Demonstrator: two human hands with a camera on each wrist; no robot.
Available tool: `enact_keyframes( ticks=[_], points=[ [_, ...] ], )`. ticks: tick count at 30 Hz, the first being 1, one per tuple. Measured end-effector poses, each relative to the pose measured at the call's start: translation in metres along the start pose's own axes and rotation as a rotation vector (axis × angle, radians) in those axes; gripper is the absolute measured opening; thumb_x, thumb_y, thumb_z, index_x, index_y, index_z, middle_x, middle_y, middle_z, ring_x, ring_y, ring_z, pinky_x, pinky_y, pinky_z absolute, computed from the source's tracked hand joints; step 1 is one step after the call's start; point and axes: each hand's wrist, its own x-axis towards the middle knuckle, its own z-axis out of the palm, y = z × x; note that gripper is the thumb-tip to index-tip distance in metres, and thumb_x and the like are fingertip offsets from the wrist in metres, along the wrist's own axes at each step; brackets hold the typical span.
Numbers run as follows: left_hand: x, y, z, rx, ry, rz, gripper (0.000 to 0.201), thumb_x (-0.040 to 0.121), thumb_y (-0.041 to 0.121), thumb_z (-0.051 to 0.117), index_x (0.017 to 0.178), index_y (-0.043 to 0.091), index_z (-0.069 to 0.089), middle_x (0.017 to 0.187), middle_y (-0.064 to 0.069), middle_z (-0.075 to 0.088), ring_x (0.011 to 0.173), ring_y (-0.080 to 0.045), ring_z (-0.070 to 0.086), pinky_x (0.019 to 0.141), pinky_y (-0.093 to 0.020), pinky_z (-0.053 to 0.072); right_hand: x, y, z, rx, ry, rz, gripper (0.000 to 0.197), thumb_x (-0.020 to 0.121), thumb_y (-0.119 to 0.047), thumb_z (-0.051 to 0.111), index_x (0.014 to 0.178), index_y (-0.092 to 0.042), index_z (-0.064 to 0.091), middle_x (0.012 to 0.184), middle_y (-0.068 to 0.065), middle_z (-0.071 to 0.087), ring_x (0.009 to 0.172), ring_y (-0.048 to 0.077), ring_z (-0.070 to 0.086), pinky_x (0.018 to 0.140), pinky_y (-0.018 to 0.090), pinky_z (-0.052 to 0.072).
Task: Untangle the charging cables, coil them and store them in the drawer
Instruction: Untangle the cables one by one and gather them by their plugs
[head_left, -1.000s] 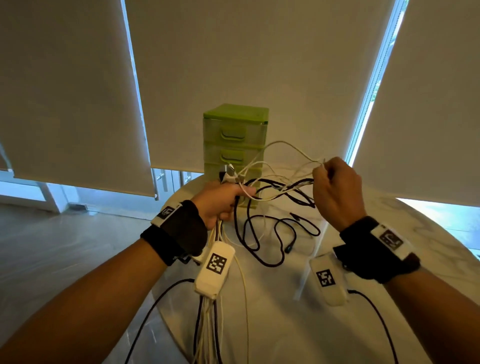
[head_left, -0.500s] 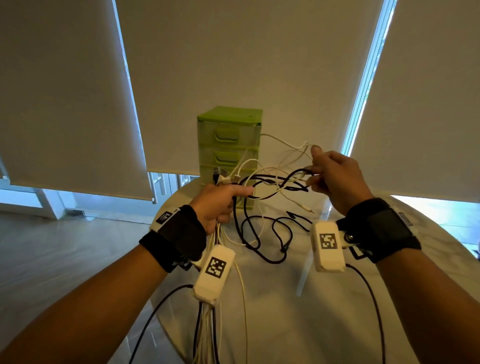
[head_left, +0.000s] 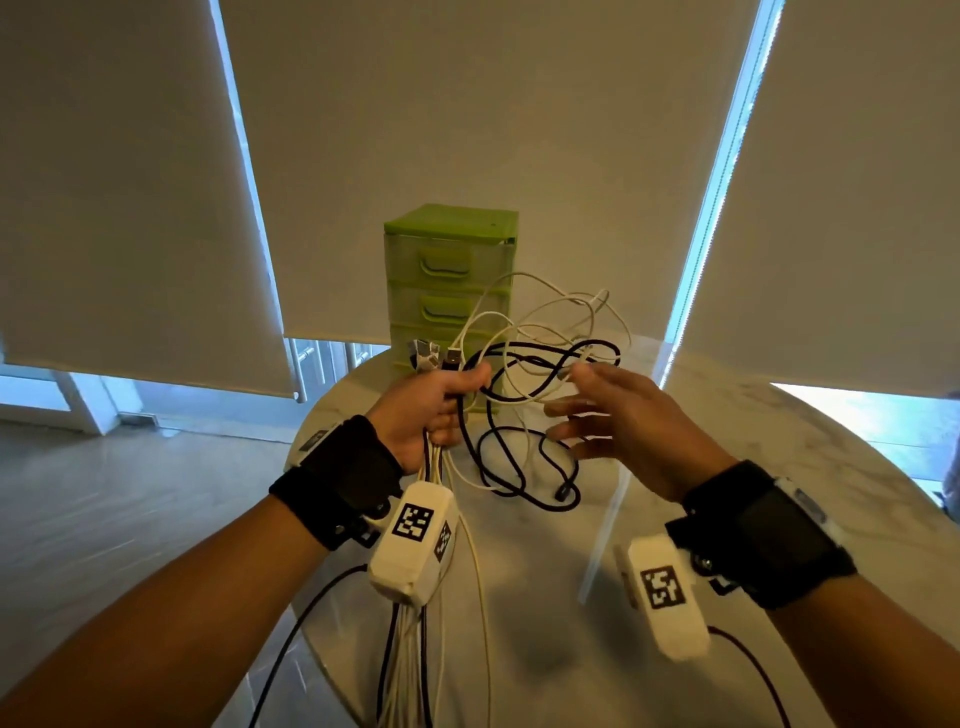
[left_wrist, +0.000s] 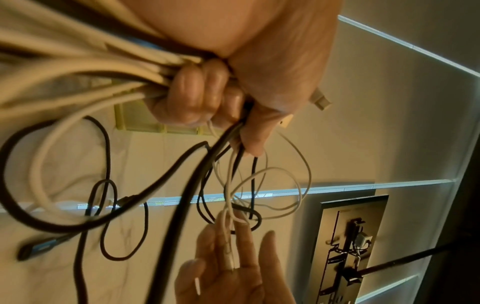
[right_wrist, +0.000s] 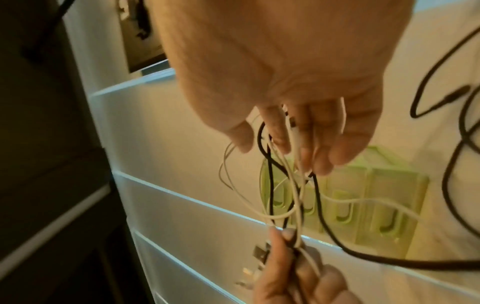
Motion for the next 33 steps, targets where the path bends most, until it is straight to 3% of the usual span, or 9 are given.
enact_keyframes(
  ticks=[5, 13, 18, 20, 23, 25, 28, 30, 33],
  points=[
    [0.0, -0.001, 0.0, 0.063, -0.013, 0.001, 0.027, 0.093, 0.024, 0.059, 0.067, 0.017, 0.062, 0.048, 0.006, 0.025, 0.036, -0.005, 0.018, 0.032, -0.016, 0.015, 0.012, -0.005, -0.003, 0.34, 0.093, 0.062, 0.018, 0.094, -0.026, 0.058, 0.102, -0.013, 0.068, 0.089, 0.005, 0.072, 0.082, 0.017, 0.066, 0.083, 0.034, 0.052],
    [0.0, -0.001, 0.008, 0.199, 0.039, -0.025, 0.017, 0.089, 0.022, 0.065, 0.074, 0.019, 0.056, 0.051, 0.009, 0.034, 0.038, -0.004, 0.022, 0.035, -0.017, 0.015, 0.013, -0.001, -0.021, 0.475, 0.201, 0.077, 0.021, 0.1, -0.019, 0.048, 0.096, -0.005, 0.064, 0.089, 0.011, 0.072, 0.097, 0.026, 0.068, 0.083, 0.039, 0.056],
    [0.006, -0.007, 0.013, 0.153, 0.094, -0.045, 0.017, 0.087, 0.022, 0.068, 0.073, 0.019, 0.059, 0.06, 0.004, 0.033, 0.046, -0.007, 0.021, 0.039, -0.02, 0.015, 0.018, -0.004, -0.021, 0.523, 0.239, 0.048, 0.013, 0.097, -0.013, 0.051, 0.089, -0.006, 0.059, 0.055, 0.002, 0.061, 0.07, 0.018, 0.066, 0.085, 0.039, 0.056],
    [0.008, -0.008, 0.015, 0.15, 0.074, -0.061, 0.015, 0.085, 0.024, 0.069, 0.075, 0.019, 0.059, 0.062, 0.004, 0.029, 0.047, -0.008, 0.02, 0.039, -0.02, 0.014, 0.022, -0.002, -0.02, 0.477, 0.275, 0.016, 0.011, 0.096, -0.014, 0.054, 0.089, -0.009, 0.061, 0.061, 0.002, 0.058, 0.056, 0.011, 0.061, 0.07, 0.031, 0.056],
    [0.011, -0.009, 0.019, 0.158, 0.059, -0.07, 0.014, 0.086, 0.023, 0.069, 0.076, 0.018, 0.059, 0.06, 0.005, 0.031, 0.044, -0.007, 0.022, 0.041, -0.021, 0.013, 0.025, 0.003, -0.022, 0.319, 0.312, -0.107, 0.012, 0.096, -0.019, 0.057, 0.085, -0.013, 0.062, 0.067, 0.0, 0.048, 0.051, 0.008, 0.045, 0.051, 0.021, 0.041],
    [0.011, -0.008, 0.02, 0.134, 0.06, -0.077, 0.016, 0.088, 0.02, 0.066, 0.075, 0.017, 0.058, 0.054, 0.006, 0.036, 0.038, -0.005, 0.025, 0.038, -0.019, 0.015, 0.025, 0.004, -0.029, 0.127, 0.29, -0.164, 0.016, 0.095, -0.026, 0.059, 0.087, -0.013, 0.062, 0.067, -0.002, 0.046, 0.053, 0.009, 0.041, 0.05, 0.021, 0.036],
    [0.012, -0.01, 0.014, 0.093, 0.075, -0.086, 0.017, 0.091, 0.015, 0.06, 0.074, 0.015, 0.056, 0.046, 0.007, 0.04, 0.032, -0.003, 0.026, 0.032, -0.016, 0.015, 0.022, 0.004, -0.052, -0.242, 0.182, -0.079, 0.034, 0.091, -0.043, 0.058, 0.085, -0.011, 0.068, 0.066, -0.001, 0.045, 0.06, 0.013, 0.039, 0.056, 0.025, 0.035],
    [0.015, -0.012, 0.004, 0.09, 0.103, -0.081, 0.015, 0.091, 0.015, 0.059, 0.076, 0.014, 0.056, 0.049, 0.006, 0.035, 0.031, -0.003, 0.025, 0.032, -0.016, 0.016, 0.019, 0.003, -0.076, -0.424, 0.221, -0.061, 0.037, 0.088, -0.047, 0.06, 0.077, -0.014, 0.071, 0.063, -0.002, 0.047, 0.063, 0.014, 0.04, 0.06, 0.027, 0.036],
    [0.019, -0.013, -0.011, 0.082, 0.129, -0.066, 0.016, 0.09, 0.016, 0.061, 0.075, 0.015, 0.055, 0.053, 0.005, 0.03, 0.033, -0.004, 0.022, 0.033, -0.017, 0.016, 0.01, 0.0, -0.113, -0.284, 0.289, -0.134, 0.037, 0.074, -0.049, 0.068, 0.069, -0.012, 0.066, 0.063, 0.0, 0.049, 0.06, 0.015, 0.039, 0.058, 0.029, 0.034]
  ],
)
